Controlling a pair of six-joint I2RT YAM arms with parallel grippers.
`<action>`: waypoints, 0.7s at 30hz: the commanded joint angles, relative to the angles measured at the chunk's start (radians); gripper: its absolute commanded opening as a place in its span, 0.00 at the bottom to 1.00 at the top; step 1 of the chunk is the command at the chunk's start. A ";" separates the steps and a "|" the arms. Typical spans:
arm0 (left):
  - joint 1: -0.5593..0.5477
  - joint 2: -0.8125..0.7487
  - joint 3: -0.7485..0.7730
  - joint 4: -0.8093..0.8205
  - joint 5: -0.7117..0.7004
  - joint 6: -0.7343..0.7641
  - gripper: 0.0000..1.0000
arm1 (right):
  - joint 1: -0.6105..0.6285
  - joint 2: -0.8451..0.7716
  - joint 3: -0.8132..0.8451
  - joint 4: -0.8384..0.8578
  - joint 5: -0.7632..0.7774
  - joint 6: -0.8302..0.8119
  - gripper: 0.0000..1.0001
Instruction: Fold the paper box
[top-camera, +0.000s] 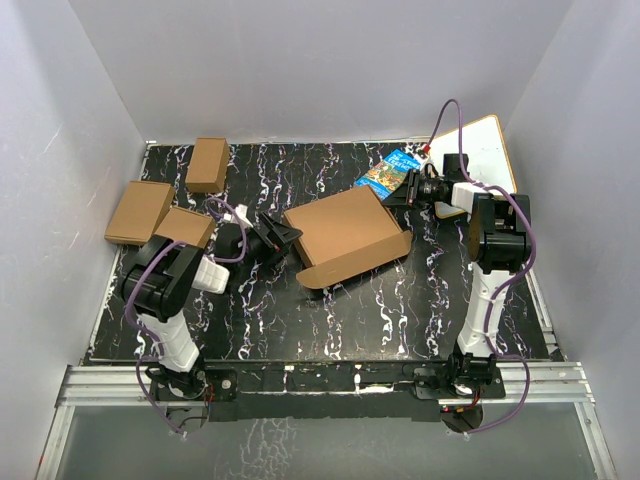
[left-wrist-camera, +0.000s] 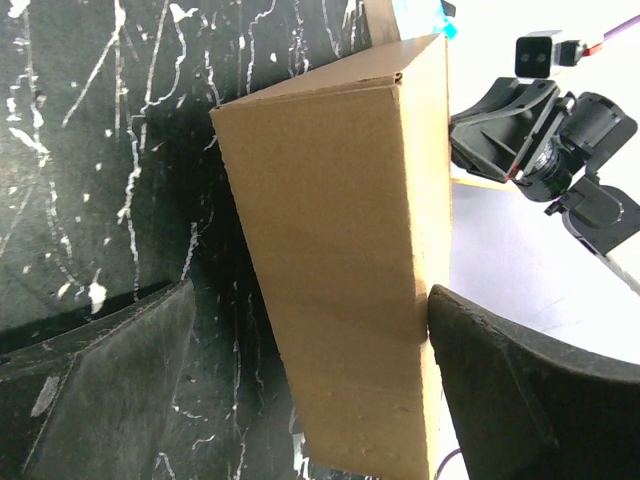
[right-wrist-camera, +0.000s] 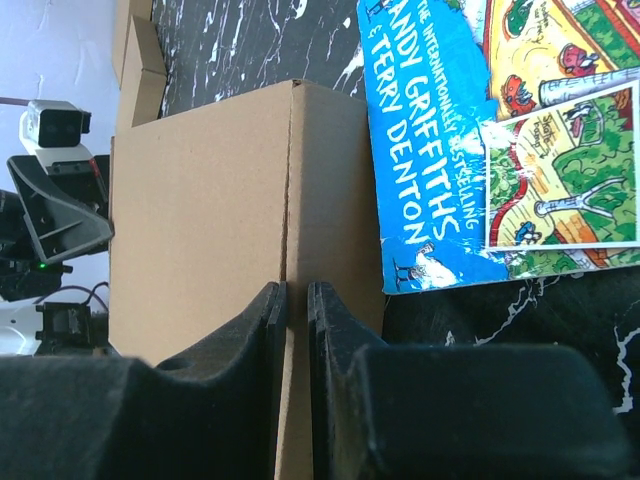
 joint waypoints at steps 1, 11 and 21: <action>-0.022 0.002 0.016 0.085 -0.039 -0.032 0.97 | -0.024 0.029 -0.032 -0.033 0.124 -0.056 0.17; -0.106 0.104 0.038 0.238 -0.162 -0.132 0.97 | -0.024 0.040 -0.033 -0.033 0.114 -0.055 0.17; -0.141 0.120 0.055 0.311 -0.239 -0.180 0.84 | -0.024 0.037 -0.031 -0.032 0.097 -0.059 0.23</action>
